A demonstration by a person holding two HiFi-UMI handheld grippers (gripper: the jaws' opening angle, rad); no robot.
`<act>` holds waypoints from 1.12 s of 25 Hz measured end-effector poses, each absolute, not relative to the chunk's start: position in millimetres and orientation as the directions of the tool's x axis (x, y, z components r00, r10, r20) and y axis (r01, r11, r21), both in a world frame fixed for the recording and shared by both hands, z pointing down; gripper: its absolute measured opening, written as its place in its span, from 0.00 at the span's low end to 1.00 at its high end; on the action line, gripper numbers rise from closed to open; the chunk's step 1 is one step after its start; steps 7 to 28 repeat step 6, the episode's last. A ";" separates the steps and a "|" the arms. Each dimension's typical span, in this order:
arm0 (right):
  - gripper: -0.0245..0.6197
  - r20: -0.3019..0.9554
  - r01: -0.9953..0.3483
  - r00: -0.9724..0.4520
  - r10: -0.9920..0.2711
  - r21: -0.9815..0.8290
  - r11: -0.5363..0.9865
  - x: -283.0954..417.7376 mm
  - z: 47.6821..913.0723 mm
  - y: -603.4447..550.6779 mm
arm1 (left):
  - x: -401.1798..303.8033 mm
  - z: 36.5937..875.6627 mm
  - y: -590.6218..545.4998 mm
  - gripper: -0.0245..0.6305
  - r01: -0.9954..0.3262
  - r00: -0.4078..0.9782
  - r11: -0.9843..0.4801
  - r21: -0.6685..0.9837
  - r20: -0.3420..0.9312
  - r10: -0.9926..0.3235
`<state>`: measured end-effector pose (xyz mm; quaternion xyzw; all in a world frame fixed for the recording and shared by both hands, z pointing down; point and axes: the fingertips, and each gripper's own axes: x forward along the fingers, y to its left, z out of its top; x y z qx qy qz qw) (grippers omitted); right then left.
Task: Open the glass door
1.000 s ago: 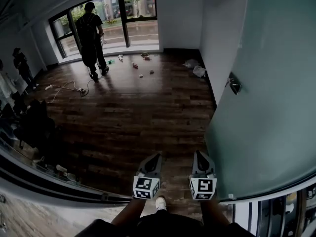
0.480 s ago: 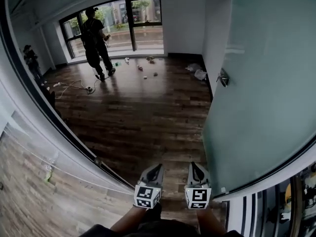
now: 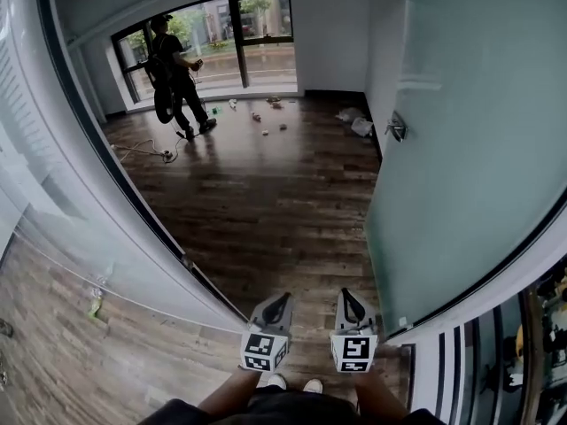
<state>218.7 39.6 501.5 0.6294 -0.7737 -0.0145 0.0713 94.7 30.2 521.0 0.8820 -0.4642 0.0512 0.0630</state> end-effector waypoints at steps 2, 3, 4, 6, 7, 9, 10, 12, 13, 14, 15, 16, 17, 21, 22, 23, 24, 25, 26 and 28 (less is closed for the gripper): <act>0.06 0.090 -0.972 -0.196 -0.977 0.115 0.205 208.6 504.0 45.3 | 85.3 523.6 35.8 0.04 -0.823 0.567 -0.564 0.060 0.142 -0.812; 0.06 0.087 -0.972 -0.194 -0.977 0.117 0.203 203.6 504.5 47.8 | 80.4 524.8 38.2 0.04 -0.823 0.568 -0.565 0.059 0.139 -0.811; 0.06 0.084 -0.973 -0.191 -0.978 0.119 0.200 199.1 505.3 50.2 | 75.7 525.6 40.4 0.04 -0.822 0.569 -0.567 0.057 0.135 -0.811; 0.06 0.078 -0.974 -0.182 -0.980 0.123 0.190 190.7 507.3 55.0 | 66.5 525.9 44.4 0.04 -0.820 0.571 -0.570 0.052 0.128 -0.811; 0.06 0.078 -0.974 -0.182 -0.980 0.123 0.190 190.7 507.3 55.0 | 66.5 525.9 44.4 0.04 -0.820 0.571 -0.570 0.052 0.128 -0.811; 0.06 0.078 -0.974 -0.182 -0.980 0.123 0.190 190.7 507.3 55.0 | 66.5 525.9 44.4 0.04 -0.820 0.571 -0.570 0.052 0.128 -0.811; 0.06 0.078 -0.974 -0.182 -0.980 0.123 0.190 190.7 507.3 55.0 | 66.5 525.9 44.4 0.04 -0.820 0.571 -0.570 0.052 0.128 -0.811; 0.06 0.078 -0.974 -0.182 -0.980 0.123 0.190 190.7 507.3 55.0 | 66.5 525.9 44.4 0.04 -0.820 0.571 -0.570 0.052 0.128 -0.811; 0.06 0.078 -0.974 -0.182 -0.980 0.123 0.190 190.7 507.3 55.0 | 66.5 525.9 44.4 0.04 -0.820 0.571 -0.570 0.052 0.128 -0.811; 0.06 0.078 -0.974 -0.182 -0.980 0.123 0.190 190.7 507.3 55.0 | 66.5 525.9 44.4 0.04 -0.820 0.571 -0.570 0.052 0.128 -0.811; 0.06 0.078 -0.974 -0.182 -0.980 0.123 0.190 190.7 507.3 55.0 | 66.5 525.9 44.4 0.04 -0.820 0.571 -0.570 0.052 0.128 -0.811; 0.06 0.078 -0.974 -0.182 -0.980 0.123 0.190 190.7 507.3 55.0 | 66.5 525.9 44.4 0.04 -0.820 0.571 -0.570 0.052 0.128 -0.811; 0.06 0.078 -0.974 -0.182 -0.980 0.123 0.190 190.7 507.3 55.0 | 66.5 525.9 44.4 0.04 -0.820 0.571 -0.570 0.052 0.128 -0.811; 0.06 0.078 -0.974 -0.182 -0.980 0.123 0.190 190.7 507.3 55.0 | 66.5 525.9 44.4 0.04 -0.820 0.571 -0.570 0.052 0.128 -0.811; 0.06 0.078 -0.974 -0.182 -0.980 0.123 0.190 190.7 507.3 55.0 | 66.5 525.9 44.4 0.04 -0.820 0.571 -0.570 0.052 0.128 -0.811; 0.06 0.078 -0.974 -0.182 -0.980 0.123 0.190 190.7 507.3 55.0 | 66.5 525.9 44.4 0.04 -0.820 0.571 -0.570 0.052 0.128 -0.811; 0.06 0.078 -0.974 -0.182 -0.980 0.123 0.190 190.7 507.3 55.0 | 66.5 525.9 44.4 0.04 -0.820 0.571 -0.570 0.052 0.128 -0.811; 0.06 0.078 -0.974 -0.182 -0.980 0.123 0.190 190.7 507.3 55.0 | 66.5 525.9 44.4 0.04 -0.820 0.571 -0.570 0.052 0.128 -0.811; 0.06 0.078 -0.974 -0.182 -0.980 0.123 0.190 190.7 507.3 55.0 | 66.5 525.9 44.4 0.04 -0.820 0.571 -0.570 0.052 0.128 -0.811; 0.06 0.078 -0.974 -0.182 -0.980 0.123 0.190 190.7 507.3 55.0 | 66.5 525.9 44.4 0.04 -0.820 0.571 -0.570 0.052 0.128 -0.811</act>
